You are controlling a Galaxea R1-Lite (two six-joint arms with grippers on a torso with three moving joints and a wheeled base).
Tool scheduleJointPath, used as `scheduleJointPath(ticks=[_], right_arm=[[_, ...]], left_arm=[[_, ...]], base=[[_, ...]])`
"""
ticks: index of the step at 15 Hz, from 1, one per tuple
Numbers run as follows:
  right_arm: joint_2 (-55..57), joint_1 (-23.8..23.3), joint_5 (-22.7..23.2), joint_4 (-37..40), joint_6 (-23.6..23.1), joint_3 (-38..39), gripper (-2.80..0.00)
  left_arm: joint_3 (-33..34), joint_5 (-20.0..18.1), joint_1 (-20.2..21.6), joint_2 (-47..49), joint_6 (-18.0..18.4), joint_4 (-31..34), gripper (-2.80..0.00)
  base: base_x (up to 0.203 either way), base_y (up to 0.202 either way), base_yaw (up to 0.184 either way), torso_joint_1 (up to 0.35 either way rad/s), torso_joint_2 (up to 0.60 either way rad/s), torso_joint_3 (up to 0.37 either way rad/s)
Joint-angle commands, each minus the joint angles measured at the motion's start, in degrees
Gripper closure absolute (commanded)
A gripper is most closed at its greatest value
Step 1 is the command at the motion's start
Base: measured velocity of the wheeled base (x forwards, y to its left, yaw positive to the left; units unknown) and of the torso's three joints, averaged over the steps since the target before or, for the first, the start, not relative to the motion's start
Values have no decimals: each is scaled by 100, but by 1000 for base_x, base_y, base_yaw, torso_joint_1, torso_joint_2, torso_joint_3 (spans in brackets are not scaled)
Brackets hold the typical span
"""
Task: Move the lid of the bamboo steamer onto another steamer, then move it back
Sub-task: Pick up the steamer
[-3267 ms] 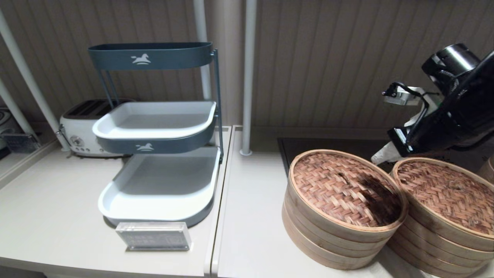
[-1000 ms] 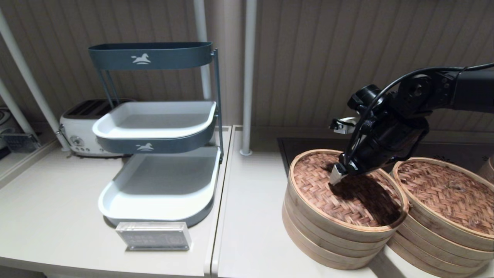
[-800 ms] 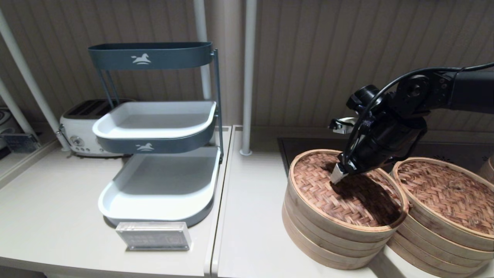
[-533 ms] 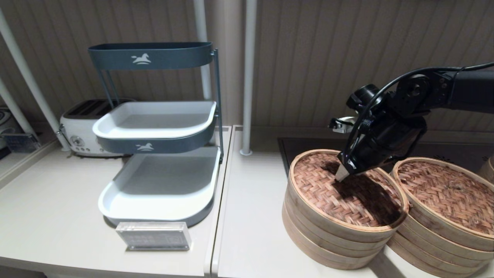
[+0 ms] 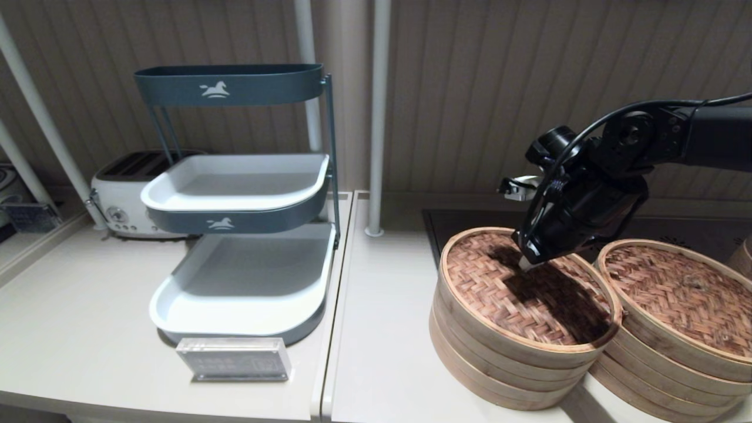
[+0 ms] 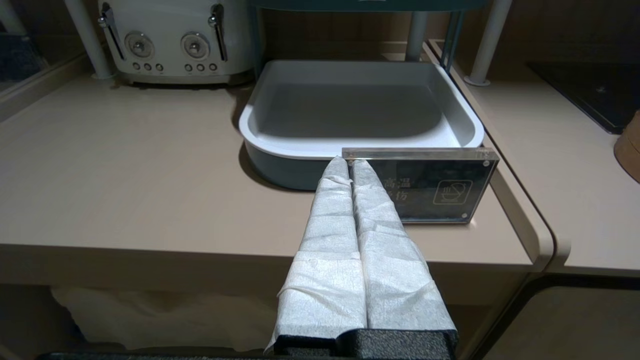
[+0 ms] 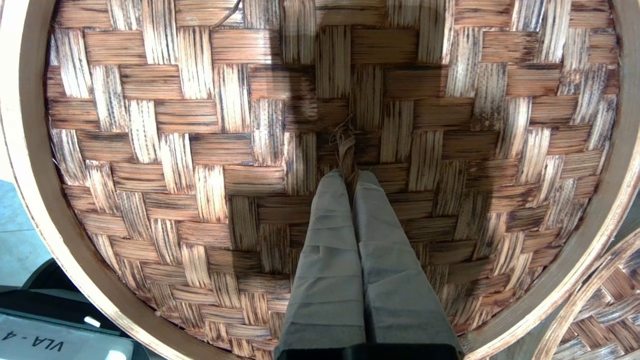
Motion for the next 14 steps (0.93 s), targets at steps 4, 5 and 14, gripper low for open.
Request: scheduleJointPath(ticks=[4,5,14], right_arm=[[-97,-2,-30,40,-3,-345,0],[-128,-9,-31,35,-3,-357,0],[-194,15,-242,60,-12,-375,0]], left_arm=[[158,5,0,-20,4,-3,0],[158,5,0,-11,4,-3,0],[158,2,0,-12,-2,-3,0]], base=[[0,0,0,0,0,0],[0,0,0,0,0,0],[0,0,0,0,0,0]])
